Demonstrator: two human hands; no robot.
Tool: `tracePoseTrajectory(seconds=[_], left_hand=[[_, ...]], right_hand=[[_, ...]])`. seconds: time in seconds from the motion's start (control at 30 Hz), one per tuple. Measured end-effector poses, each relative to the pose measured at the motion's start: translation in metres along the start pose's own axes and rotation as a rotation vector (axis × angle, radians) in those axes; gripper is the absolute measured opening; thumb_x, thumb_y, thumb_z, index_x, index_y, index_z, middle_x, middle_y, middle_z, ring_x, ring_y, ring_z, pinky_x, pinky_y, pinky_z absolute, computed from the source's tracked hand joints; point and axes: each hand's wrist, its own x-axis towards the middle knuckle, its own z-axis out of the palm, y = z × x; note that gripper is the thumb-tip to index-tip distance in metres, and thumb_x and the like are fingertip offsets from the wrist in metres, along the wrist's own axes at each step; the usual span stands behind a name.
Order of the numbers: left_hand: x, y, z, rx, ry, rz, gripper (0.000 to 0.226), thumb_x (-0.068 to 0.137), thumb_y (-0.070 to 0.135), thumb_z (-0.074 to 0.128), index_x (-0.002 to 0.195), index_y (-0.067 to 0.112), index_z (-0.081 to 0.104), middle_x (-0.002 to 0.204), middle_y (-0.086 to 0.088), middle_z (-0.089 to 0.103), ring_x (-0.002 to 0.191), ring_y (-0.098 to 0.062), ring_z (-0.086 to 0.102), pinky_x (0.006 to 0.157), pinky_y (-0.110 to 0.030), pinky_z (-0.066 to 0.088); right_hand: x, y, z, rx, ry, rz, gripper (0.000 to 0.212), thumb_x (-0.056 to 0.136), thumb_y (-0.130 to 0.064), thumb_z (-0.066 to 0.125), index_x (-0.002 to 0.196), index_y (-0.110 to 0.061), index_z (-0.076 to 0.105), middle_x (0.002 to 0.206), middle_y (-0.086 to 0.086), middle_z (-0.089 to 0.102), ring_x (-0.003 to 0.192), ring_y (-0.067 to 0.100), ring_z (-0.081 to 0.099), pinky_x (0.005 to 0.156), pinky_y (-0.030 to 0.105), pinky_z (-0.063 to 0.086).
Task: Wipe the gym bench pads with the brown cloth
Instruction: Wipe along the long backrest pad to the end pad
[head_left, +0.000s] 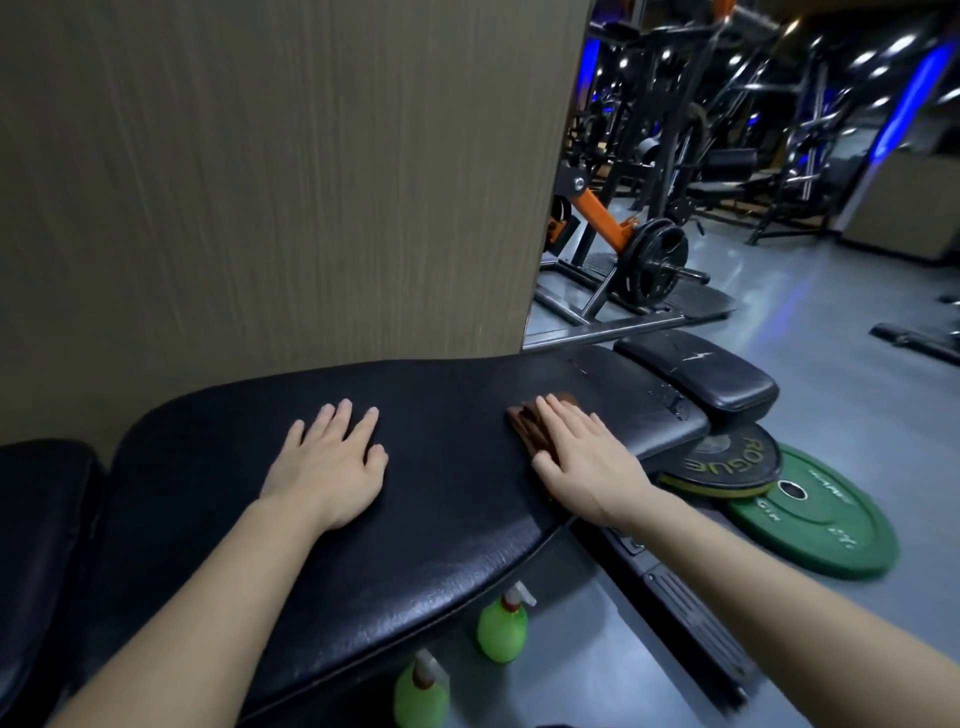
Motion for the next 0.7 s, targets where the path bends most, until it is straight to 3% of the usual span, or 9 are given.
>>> tracePoseTrajectory(seconds=[0.17,0.27,0.5,0.7], left_hand=[[0.005,0.013,-0.010,-0.039,0.009,0.056,0.063,0.106,0.047,0.014,0.161,0.017,0.012,0.169,-0.006,0.003,0.155,-0.016,-0.004,0.122,-0.038,-0.015],[0.010,0.031,-0.009,-0.032,0.032,0.144,0.063,0.105,0.051,0.015,0.161,0.020,0.015,0.169,-0.005,0.002,0.155,-0.015,-0.007,0.121,-0.038,-0.016],[0.030,0.040,0.011,-0.016,0.049,0.067,0.064,0.102,0.056,0.009,0.160,0.031,0.001,0.168,0.001,-0.012,0.153,-0.013,-0.018,0.123,-0.043,-0.011],[0.036,0.040,0.016,0.024,0.030,0.051,0.065,0.100,0.058,0.004,0.159,0.034,-0.008,0.167,0.003,-0.016,0.152,-0.012,-0.019,0.124,-0.044,-0.009]], right_hand=[[-0.007,0.004,-0.007,-0.004,-0.044,-0.039,0.067,0.096,-0.040,0.036,0.157,-0.031,0.011,0.166,-0.002,0.010,0.151,0.013,0.005,0.123,0.038,0.003],[0.022,0.007,-0.004,-0.009,-0.077,0.006,0.068,0.094,-0.042,0.035,0.157,-0.029,0.013,0.166,-0.001,0.008,0.151,0.013,0.004,0.123,0.040,0.004],[0.115,0.028,0.007,0.007,-0.063,0.148,0.068,0.092,-0.045,0.030,0.156,-0.025,0.018,0.165,0.001,0.011,0.151,0.016,0.005,0.122,0.047,0.001],[0.180,0.048,0.015,-0.022,-0.024,0.364,0.069,0.085,-0.047,0.022,0.151,-0.024,0.029,0.159,0.004,0.027,0.149,0.020,0.015,0.119,0.054,-0.001]])
